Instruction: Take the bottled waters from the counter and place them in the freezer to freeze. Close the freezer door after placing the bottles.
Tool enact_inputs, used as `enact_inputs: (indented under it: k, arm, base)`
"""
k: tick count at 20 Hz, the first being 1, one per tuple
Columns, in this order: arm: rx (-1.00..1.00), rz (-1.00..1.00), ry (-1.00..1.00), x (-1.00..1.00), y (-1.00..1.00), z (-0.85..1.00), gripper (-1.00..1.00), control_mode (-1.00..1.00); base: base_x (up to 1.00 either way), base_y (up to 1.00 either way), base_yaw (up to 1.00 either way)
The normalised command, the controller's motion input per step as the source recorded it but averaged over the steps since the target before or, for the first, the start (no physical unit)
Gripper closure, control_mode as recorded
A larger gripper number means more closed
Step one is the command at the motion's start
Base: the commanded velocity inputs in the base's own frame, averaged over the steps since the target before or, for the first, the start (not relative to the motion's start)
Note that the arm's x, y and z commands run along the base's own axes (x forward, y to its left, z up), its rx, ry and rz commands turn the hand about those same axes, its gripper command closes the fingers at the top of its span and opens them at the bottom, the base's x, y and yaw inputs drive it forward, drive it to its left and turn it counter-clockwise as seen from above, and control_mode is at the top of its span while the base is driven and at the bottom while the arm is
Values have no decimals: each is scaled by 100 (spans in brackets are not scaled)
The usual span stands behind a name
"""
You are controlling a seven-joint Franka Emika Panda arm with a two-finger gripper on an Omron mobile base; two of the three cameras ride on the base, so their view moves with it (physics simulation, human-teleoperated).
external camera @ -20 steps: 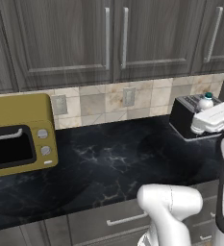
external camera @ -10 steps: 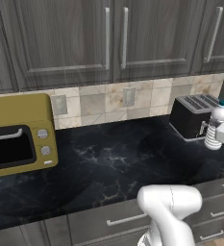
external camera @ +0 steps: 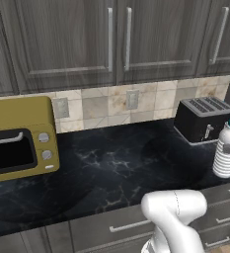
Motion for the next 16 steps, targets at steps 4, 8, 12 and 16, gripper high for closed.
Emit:
enact_inputs:
  k: [4,8,12,16]
  arm:
    - [0,26,2,-21,68,-4,100,-100]
    - [-1,-9,7,-1,54,-8,100,-100]
    - [0,-43,3,-9,25,-12,100,-100]
    - [0,-66,1,-12,9,-14,100,-100]
  base:
    - [0,0,0]
    - [0,0,0]
    - [0,0,0]
    - [0,0,0]
